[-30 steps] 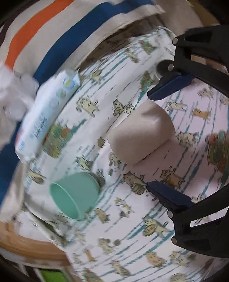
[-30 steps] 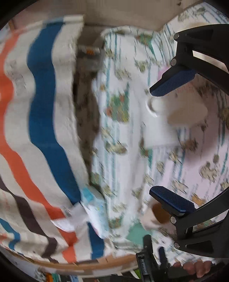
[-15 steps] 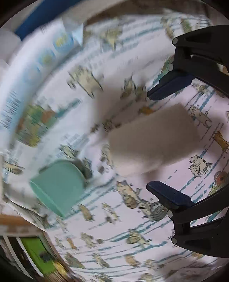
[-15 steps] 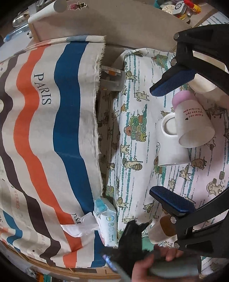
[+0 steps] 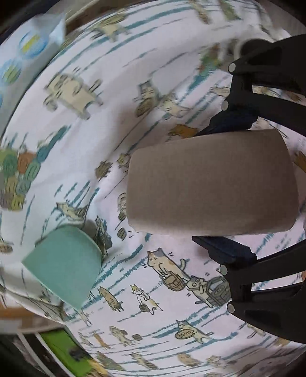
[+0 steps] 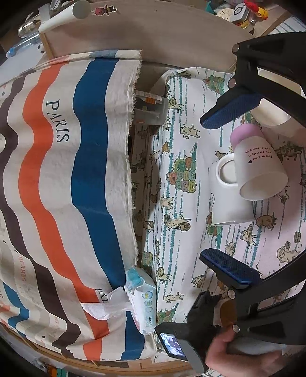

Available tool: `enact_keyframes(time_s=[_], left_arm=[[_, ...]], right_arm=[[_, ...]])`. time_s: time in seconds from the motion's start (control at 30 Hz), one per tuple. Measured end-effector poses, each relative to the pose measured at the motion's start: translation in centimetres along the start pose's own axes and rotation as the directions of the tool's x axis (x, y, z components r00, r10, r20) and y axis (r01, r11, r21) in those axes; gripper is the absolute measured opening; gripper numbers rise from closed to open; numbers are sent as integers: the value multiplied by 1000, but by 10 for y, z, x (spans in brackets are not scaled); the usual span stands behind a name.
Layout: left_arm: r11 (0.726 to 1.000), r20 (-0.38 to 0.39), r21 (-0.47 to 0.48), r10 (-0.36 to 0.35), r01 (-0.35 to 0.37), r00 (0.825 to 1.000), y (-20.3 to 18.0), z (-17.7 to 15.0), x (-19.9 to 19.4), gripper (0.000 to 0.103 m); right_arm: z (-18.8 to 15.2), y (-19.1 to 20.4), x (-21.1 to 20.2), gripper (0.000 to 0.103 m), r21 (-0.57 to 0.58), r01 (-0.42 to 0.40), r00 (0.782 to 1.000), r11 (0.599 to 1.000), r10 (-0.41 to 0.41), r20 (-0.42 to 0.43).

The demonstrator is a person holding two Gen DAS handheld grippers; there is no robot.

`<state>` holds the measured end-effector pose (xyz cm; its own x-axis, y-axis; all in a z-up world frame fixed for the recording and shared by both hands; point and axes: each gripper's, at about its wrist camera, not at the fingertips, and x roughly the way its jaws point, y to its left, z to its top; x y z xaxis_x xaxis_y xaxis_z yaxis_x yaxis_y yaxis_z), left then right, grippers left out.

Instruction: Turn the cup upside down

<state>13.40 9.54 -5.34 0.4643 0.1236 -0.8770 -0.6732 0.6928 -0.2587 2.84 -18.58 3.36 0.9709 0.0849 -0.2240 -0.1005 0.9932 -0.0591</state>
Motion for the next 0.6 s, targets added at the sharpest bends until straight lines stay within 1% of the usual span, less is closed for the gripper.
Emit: enact_keyframes(time_s=[0.1,0.17,0.27,0.33,0.43,0.47,0.5,0.57,0.6], left_arm=[[994,-1,101,-38,38,999,-1,-18,-13,73],[980,21,189,-63,58,998,-3,-34,-29,73],[944,50,317,-112,91,992,-5,-61,-55,73],[915,36,385,-144,119,989,-16,-76,-71,73],[867,-2,476,-164,145,986,-28,-97,-75,73],[853,-13,501,-162,147,987,-35,-104,-76,73],[844,-22,515,-160,149,987,-38,-109,-74,73],[829,-38,531,-183,176,982,-48,-111,-75,73],[818,-35,547,-193,180,981,-49,-114,-76,73]], right_arm=[[0,-2,1,102,5,6,1000,1000,-6,-2],[0,-2,1,102,6,9,1000,1000,-9,-2],[0,-2,0,102,1,15,1000,1000,-15,1],[0,-2,0,102,1,19,1000,1000,-19,5],[0,-3,0,102,3,27,1000,1000,-27,8],[0,-4,0,102,5,29,1000,1000,-29,8],[0,-5,1,102,9,33,999,999,-33,7],[0,-7,1,102,17,35,999,999,-35,5],[0,-8,2,102,21,35,999,999,-35,3]])
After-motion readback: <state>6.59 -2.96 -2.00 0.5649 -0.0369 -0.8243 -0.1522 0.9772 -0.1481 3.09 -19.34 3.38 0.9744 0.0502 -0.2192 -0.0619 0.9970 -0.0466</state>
